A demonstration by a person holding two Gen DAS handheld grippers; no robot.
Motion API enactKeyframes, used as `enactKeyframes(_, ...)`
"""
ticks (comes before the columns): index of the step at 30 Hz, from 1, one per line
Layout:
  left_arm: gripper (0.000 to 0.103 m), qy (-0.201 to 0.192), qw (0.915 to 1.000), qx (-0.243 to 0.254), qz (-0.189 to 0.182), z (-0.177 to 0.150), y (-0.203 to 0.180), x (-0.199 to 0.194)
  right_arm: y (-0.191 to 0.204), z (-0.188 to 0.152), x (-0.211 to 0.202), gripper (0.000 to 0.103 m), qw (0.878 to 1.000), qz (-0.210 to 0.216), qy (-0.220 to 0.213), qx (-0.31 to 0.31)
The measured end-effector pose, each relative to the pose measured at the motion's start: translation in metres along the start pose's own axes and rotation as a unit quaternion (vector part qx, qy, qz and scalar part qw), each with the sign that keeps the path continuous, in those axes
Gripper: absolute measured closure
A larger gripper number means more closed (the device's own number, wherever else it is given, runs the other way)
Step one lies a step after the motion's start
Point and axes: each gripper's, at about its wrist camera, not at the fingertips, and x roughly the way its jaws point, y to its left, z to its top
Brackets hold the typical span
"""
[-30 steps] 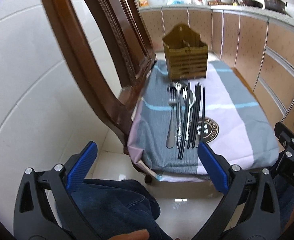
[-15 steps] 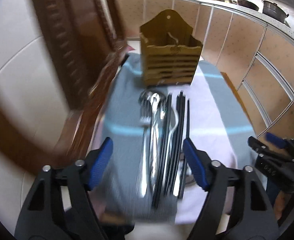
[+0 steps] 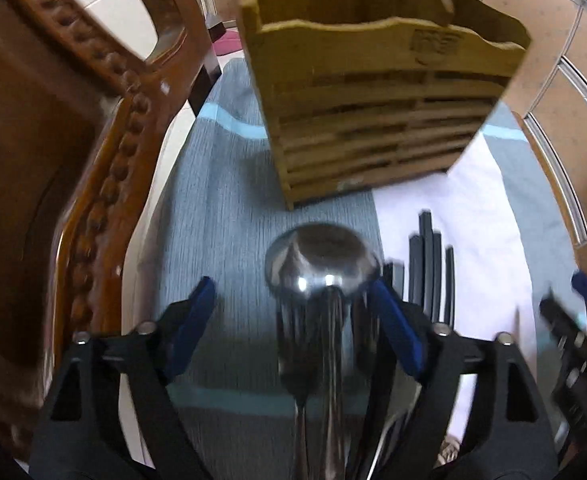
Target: Organize utensils
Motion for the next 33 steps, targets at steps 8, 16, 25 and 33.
enactKeyframes(8,0.019,0.014,0.9998,0.005,0.010,0.027,-0.016,0.024,0.001,-0.004,0.009,0.048,1.000,0.001,0.000,-0.007)
enactKeyframes(16,0.037,-0.004,0.9995,-0.012,-0.030,0.028,-0.015,0.011,-0.009,0.003,0.012,0.048,1.000,0.023,0.006,0.016)
enactKeyframes(25,0.038,-0.096,0.9921,-0.040,-0.070,0.022,0.006,-0.058,-0.002,0.022,0.011,0.048,0.990,0.120,0.041,0.059)
enactKeyframes(33,0.082,-0.145,0.9867,-0.024,-0.068,-0.011,0.006,-0.100,0.033,0.017,0.015,0.048,0.989,0.129,0.063,0.029)
